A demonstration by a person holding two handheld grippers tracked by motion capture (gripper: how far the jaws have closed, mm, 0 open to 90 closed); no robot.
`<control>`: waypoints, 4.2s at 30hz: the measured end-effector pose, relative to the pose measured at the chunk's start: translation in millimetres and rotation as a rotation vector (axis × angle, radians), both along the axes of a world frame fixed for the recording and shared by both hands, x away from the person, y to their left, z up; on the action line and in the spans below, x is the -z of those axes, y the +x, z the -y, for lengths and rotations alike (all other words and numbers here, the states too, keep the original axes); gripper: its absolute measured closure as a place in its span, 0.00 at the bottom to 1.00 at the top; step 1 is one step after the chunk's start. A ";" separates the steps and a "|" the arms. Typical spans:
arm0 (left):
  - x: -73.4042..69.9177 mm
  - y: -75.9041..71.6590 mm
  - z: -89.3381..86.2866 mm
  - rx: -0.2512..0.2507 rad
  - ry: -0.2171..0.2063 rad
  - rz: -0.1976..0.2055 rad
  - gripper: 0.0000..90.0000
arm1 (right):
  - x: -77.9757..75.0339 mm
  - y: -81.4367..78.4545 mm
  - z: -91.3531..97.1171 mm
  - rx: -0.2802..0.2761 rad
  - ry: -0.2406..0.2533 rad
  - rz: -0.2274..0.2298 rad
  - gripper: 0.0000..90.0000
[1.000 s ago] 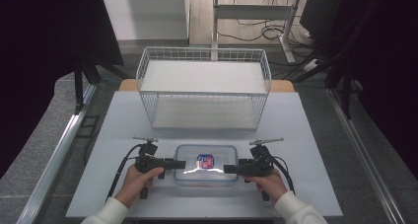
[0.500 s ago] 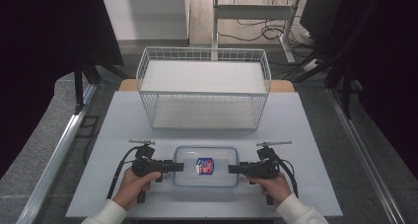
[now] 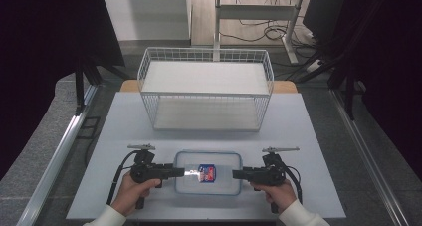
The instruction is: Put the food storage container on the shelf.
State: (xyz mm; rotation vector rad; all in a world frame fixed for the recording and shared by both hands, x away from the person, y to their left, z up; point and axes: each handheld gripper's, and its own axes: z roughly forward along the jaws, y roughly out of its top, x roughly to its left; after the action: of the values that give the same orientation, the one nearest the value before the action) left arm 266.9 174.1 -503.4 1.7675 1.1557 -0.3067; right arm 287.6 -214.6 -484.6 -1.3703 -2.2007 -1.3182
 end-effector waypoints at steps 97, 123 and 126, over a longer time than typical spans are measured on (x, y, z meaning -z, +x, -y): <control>2.8 139.5 -15.8 -0.072 -0.027 0.098 0.53 | 1.2 136.6 -17.8 0.100 0.025 0.129 0.56; -13.3 119.8 -17.5 -0.192 0.079 0.164 0.32 | -22.7 102.0 -33.2 0.173 -0.121 0.348 0.41; -22.8 99.7 -17.6 -0.162 0.117 0.211 0.32 | -26.7 86.7 -34.1 0.129 -0.158 0.398 0.44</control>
State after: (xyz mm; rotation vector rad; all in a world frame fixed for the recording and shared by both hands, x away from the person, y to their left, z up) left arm 366.6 191.7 -480.7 1.7470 1.1737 0.0447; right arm 374.3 -180.5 -457.9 -1.4274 -2.5570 -1.6120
